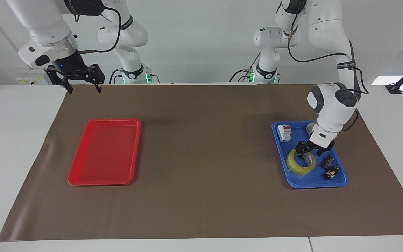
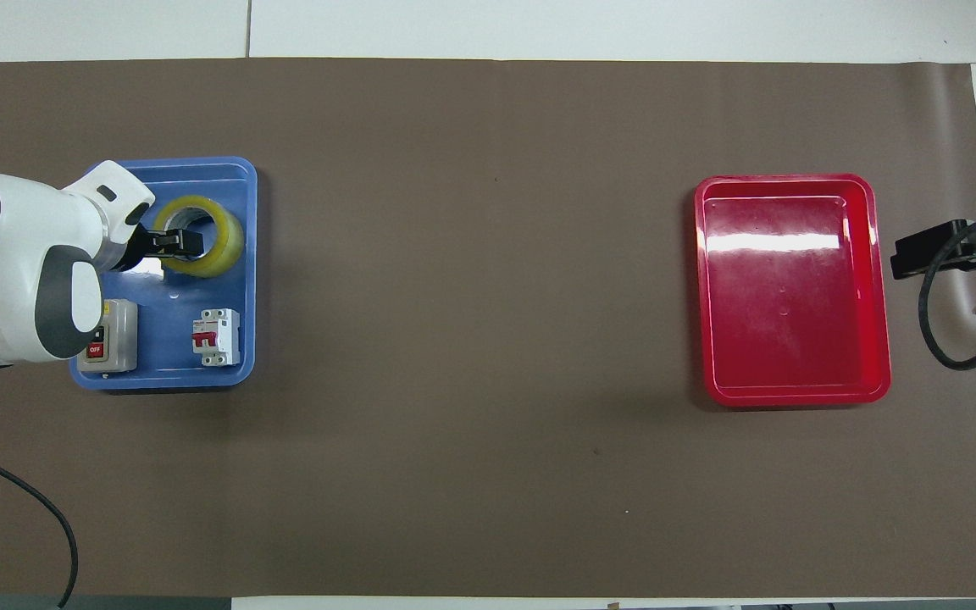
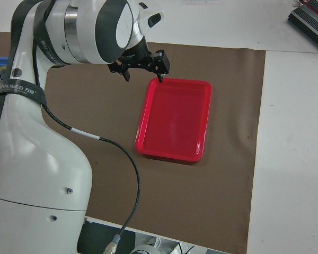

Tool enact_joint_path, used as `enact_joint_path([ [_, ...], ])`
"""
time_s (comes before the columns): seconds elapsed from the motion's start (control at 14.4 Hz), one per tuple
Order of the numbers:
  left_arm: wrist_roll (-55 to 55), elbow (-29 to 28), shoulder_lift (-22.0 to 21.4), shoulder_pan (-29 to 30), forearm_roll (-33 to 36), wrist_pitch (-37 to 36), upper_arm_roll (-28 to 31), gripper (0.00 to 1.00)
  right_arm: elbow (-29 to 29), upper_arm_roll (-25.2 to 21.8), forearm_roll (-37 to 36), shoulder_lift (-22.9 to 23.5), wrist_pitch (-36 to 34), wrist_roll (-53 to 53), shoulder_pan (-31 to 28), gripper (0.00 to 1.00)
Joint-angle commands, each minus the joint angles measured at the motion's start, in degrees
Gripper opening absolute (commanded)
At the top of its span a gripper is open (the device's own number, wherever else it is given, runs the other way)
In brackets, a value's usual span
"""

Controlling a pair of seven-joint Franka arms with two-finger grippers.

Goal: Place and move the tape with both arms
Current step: 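Reach the left gripper into the blue tray and grasp the yellow tape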

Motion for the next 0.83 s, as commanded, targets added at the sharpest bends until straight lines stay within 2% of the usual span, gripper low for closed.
enact_joint_path([
  [0.0, -0.5, -0.6, 0.1, -0.1, -1.2, 1.6, 0.3, 0.45, -0.4, 0.4, -0.2, -0.5, 0.1, -0.8, -0.8, 1.00],
  [0.07, -0.6, -0.5, 0.1, 0.1, -1.2, 1.2, 0.3, 0.32, -0.4, 0.3, -0.2, -0.5, 0.1, -0.8, -0.8, 1.00],
  [0.14, -0.5, -0.5, 0.0, 0.1, -1.2, 0.9, 0.4, 0.13, -0.5, 0.4, -0.2, -0.5, 0.0, -0.8, -0.8, 1.00],
  [0.21, -0.5, -0.3, -0.4, 0.2, -1.2, 0.1, 0.4, 0.00, -0.5, 0.3, -0.2, -0.5, 0.0, -0.8, -0.8, 1.00],
  [0.42, -0.9, 1.2, -2.2, 1.9, -1.2, -3.8, 0.3, 0.00, -0.5, 0.4, -0.2, -0.5, 0.1, -0.8, -0.8, 1.00],
  [0.76, -1.1, 7.7, -4.7, 1.4, -1.2, -16.6, 0.3, 0.00, -0.5, 0.4, -0.2, -0.5, 0.1, -0.8, -0.8, 1.00],
])
